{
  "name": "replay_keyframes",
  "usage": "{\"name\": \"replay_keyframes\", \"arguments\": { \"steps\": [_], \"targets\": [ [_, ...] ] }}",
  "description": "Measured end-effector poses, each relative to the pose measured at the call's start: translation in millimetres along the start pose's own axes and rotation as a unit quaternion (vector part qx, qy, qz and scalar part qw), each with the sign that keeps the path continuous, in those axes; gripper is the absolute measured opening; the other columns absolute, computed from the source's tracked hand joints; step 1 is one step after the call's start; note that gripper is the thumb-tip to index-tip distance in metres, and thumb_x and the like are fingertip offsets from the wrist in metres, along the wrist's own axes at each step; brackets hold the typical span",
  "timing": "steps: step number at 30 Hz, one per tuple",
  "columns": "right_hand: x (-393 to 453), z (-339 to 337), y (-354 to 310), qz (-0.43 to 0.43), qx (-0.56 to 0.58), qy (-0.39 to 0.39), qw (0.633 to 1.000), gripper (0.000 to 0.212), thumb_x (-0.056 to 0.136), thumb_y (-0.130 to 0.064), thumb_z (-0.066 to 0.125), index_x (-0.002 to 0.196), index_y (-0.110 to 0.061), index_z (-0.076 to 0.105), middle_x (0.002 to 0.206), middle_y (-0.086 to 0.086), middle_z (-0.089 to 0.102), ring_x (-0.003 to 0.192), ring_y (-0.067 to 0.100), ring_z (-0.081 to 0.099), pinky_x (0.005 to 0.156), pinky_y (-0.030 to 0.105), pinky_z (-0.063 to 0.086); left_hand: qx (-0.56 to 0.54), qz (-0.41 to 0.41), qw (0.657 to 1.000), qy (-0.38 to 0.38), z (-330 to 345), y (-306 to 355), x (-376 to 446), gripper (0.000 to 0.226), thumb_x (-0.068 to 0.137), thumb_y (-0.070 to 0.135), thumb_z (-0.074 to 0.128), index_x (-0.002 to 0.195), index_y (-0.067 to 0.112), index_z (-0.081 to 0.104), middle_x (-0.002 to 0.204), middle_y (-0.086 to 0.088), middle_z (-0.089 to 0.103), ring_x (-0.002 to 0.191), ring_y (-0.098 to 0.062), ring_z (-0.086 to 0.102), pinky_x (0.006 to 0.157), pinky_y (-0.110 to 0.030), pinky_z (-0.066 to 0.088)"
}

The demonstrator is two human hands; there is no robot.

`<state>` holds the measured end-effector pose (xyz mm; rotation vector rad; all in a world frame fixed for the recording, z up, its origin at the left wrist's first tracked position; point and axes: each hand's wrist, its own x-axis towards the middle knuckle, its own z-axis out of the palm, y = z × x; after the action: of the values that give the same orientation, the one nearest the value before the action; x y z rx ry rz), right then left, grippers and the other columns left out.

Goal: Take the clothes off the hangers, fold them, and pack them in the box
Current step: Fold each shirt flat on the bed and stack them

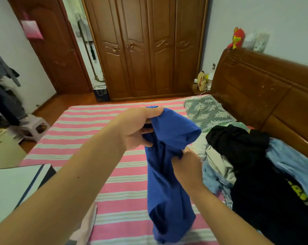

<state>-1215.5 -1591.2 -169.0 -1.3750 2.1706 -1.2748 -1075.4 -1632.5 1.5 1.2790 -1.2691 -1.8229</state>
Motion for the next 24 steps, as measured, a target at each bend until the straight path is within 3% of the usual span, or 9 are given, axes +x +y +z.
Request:
{"name": "replay_keyframes", "arguments": {
  "steps": [5, 9, 11, 14, 15, 16, 18, 20, 24],
  "targets": [
    [5.3, 14.6, 78.0, 0.100, -0.147, -0.155, 0.972, 0.022, 0.086, -0.008, 0.047, 0.070, -0.023, 0.048, 0.071, -0.001, 0.057, 0.074, 0.030, 0.058, 0.060, 0.034, 0.040, -0.103, 0.022, 0.993, 0.046, -41.6, 15.4, -9.1, 0.032, 0.099, 0.035, 0.061, 0.125, 0.016, 0.062, 0.119, -0.007, 0.067, 0.112, -0.031, 0.063, 0.103, -0.069, 0.041],
    [7.9, 4.1, 92.3, 0.127, -0.088, -0.181, 0.971, 0.026, 0.088, -0.002, 0.040, 0.067, -0.018, 0.037, 0.065, 0.005, 0.044, 0.061, 0.022, 0.038, 0.058, 0.037, 0.031, -0.224, 0.087, 0.967, 0.084, -96.4, 33.6, 9.4, 0.037, 0.103, 0.035, 0.055, 0.136, 0.018, 0.056, 0.129, -0.008, 0.063, 0.118, -0.033, 0.061, 0.074, -0.060, 0.059],
    [9.0, -5.2, 63.1, 0.128, 0.066, -0.181, 0.973, 0.012, 0.083, -0.004, 0.041, 0.072, -0.007, 0.043, 0.069, 0.011, 0.045, 0.065, 0.021, 0.040, 0.058, 0.045, 0.034, -0.200, 0.129, 0.970, 0.054, -109.1, 32.4, 27.4, 0.032, 0.105, 0.034, 0.051, 0.134, 0.021, 0.056, 0.130, -0.004, 0.063, 0.117, -0.028, 0.062, 0.074, -0.050, 0.062],
    [14.4, -18.3, 11.6, 0.231, 0.460, -0.188, 0.836, 0.013, 0.079, -0.005, 0.050, 0.090, -0.003, 0.057, 0.081, 0.016, 0.054, 0.076, 0.027, 0.051, 0.064, 0.046, 0.047, -0.088, 0.117, 0.989, 0.025, -99.7, 5.8, 39.1, 0.013, 0.104, 0.030, 0.054, 0.115, 0.033, 0.059, 0.108, 0.009, 0.071, 0.088, -0.012, 0.052, 0.078, -0.028, 0.044],
    [17.2, -22.6, -2.4, 0.260, 0.544, -0.213, 0.768, 0.017, 0.078, -0.005, 0.056, 0.094, -0.005, 0.059, 0.084, 0.015, 0.053, 0.078, 0.028, 0.050, 0.067, 0.040, 0.046, -0.044, 0.123, 0.991, 0.029, -93.0, -9.8, 38.6, 0.023, 0.104, 0.026, 0.056, 0.125, 0.034, 0.059, 0.118, 0.013, 0.071, 0.106, -0.002, 0.058, 0.081, -0.024, 0.041],
    [19.3, -26.3, -13.0, 0.277, 0.571, -0.239, 0.735, 0.026, 0.074, -0.006, 0.063, 0.099, -0.005, 0.061, 0.089, 0.015, 0.053, 0.079, 0.027, 0.050, 0.070, 0.037, 0.045, -0.005, 0.142, 0.988, 0.057, -82.1, -29.2, 38.3, 0.039, 0.103, 0.021, 0.058, 0.140, 0.029, 0.053, 0.138, 0.011, 0.062, 0.126, 0.005, 0.034, 0.088, -0.016, 0.039],
    [15.4, -31.9, -27.3, 0.272, 0.534, -0.289, 0.746, 0.041, 0.075, -0.003, 0.061, 0.116, 0.002, 0.064, 0.102, 0.020, 0.056, 0.081, 0.027, 0.054, 0.070, 0.037, 0.049, 0.058, 0.200, 0.972, 0.109, -56.6, -83.5, 26.9, 0.049, 0.102, 0.017, 0.059, 0.149, 0.022, 0.046, 0.151, 0.005, 0.049, 0.118, 0.015, 0.052, 0.093, -0.007, 0.042],
    [8.8, -27.5, -27.6, 0.291, 0.504, -0.300, 0.756, 0.039, 0.088, 0.004, 0.047, 0.124, 0.011, 0.061, 0.109, 0.022, 0.063, 0.085, 0.029, 0.061, 0.069, 0.038, 0.056, 0.035, 0.183, 0.975, 0.119, -33.2, -149.5, 6.3, 0.043, 0.098, 0.033, 0.065, 0.139, 0.031, 0.054, 0.143, 0.007, 0.057, 0.114, 0.009, 0.059, 0.097, -0.019, 0.048],
    [0.4, -12.2, -23.5, 0.354, 0.524, -0.269, 0.726, 0.036, 0.093, 0.009, 0.036, 0.119, 0.013, 0.060, 0.125, 0.031, 0.062, 0.109, 0.037, 0.063, 0.098, 0.048, 0.053, 0.152, 0.162, 0.971, 0.089, -3.4, -245.5, -0.9, 0.085, 0.074, 0.042, 0.081, 0.148, 0.039, 0.038, 0.142, 0.017, 0.053, 0.131, -0.002, 0.052, 0.103, -0.028, 0.047]
  ]
}}
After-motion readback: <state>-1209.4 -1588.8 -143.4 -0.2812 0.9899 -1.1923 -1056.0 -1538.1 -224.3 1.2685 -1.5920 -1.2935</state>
